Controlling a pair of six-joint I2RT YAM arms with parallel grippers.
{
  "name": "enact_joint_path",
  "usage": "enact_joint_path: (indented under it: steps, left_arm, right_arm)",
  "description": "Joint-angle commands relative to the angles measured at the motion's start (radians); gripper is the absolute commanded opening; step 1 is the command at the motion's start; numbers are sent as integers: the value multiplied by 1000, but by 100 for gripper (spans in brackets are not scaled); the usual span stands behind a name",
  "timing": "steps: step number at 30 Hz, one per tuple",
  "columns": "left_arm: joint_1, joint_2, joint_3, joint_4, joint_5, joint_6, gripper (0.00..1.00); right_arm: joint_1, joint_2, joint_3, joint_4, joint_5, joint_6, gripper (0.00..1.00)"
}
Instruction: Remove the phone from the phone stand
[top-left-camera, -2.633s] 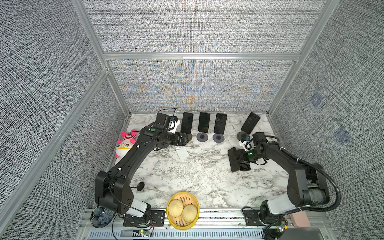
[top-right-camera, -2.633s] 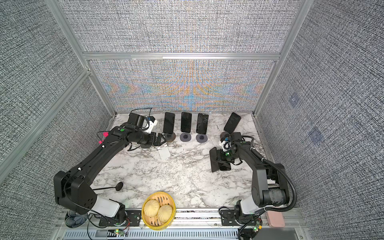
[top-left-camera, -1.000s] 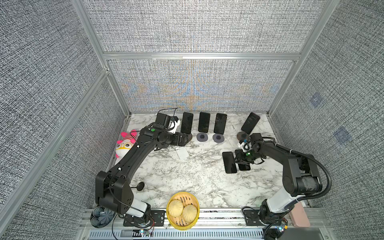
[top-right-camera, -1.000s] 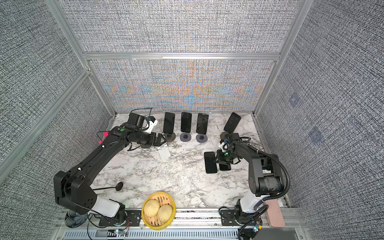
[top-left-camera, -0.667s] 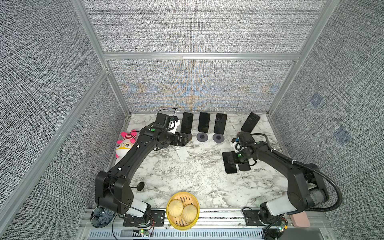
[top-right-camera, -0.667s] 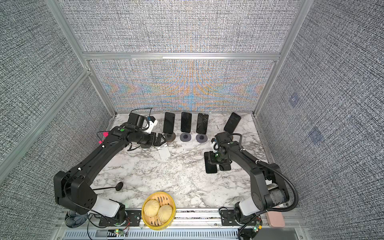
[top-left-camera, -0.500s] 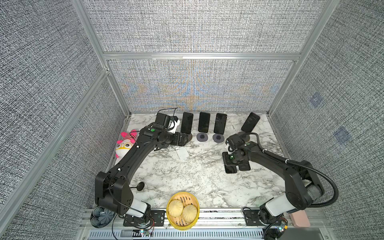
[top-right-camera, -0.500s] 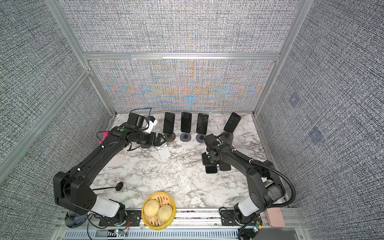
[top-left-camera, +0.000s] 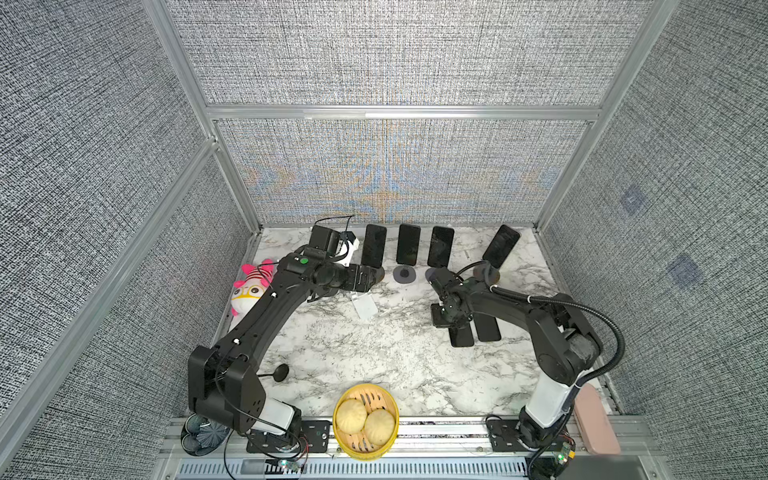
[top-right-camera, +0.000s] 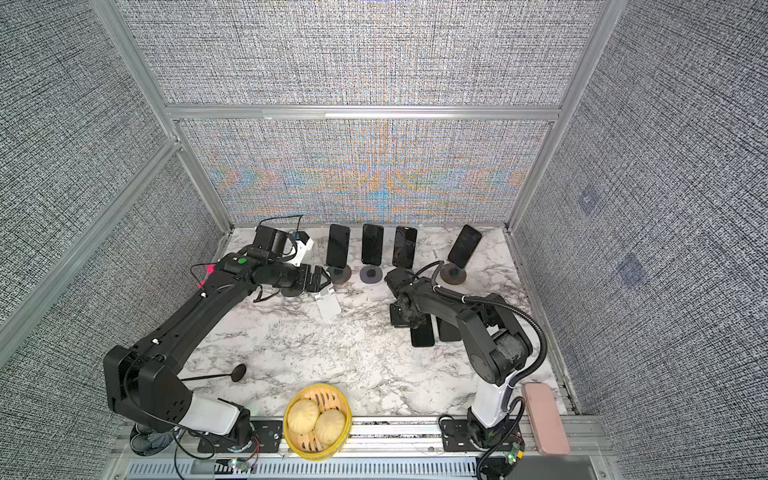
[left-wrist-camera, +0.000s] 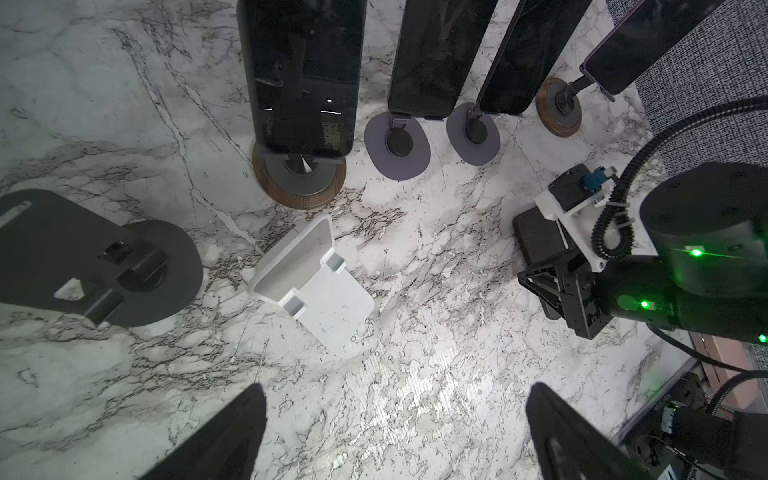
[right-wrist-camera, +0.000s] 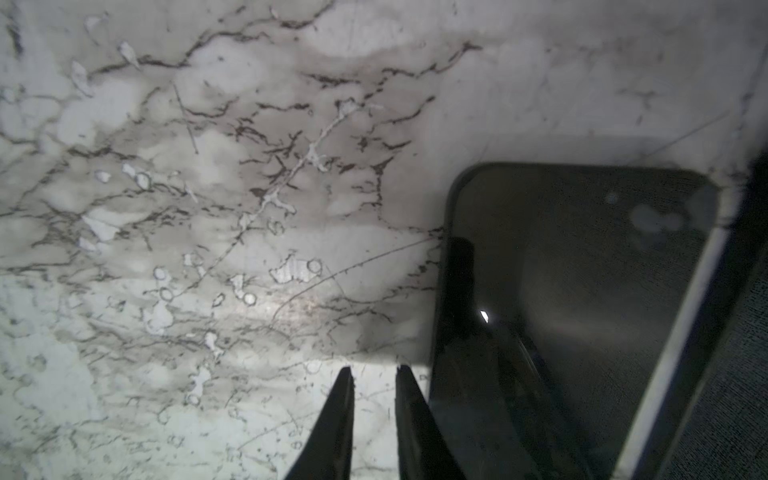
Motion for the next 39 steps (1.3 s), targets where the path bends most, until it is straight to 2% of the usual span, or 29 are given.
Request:
enact_joint_path:
  steps: [1,11,24,34,39]
  left_arm:
    - [2,-7,0,-2,-14,10,99]
    - [12,-10,0,-5,-18,14,99]
    - [14,-10,0,-5,-15,10,99]
    - [16,-14,0,-5,-14,8,99]
    - [18,-15,0,-3,-15,8,99]
  right_arm:
    - [-4,10,7,-25,38,-6,20]
    - [-19,41,20,-35,59,-80,16]
    - [-43,52,26,-37,41,-161,15]
    - [-54,40,24,-52,17,-209,15]
    - [-42,-16,14,-57,-5,-209,16]
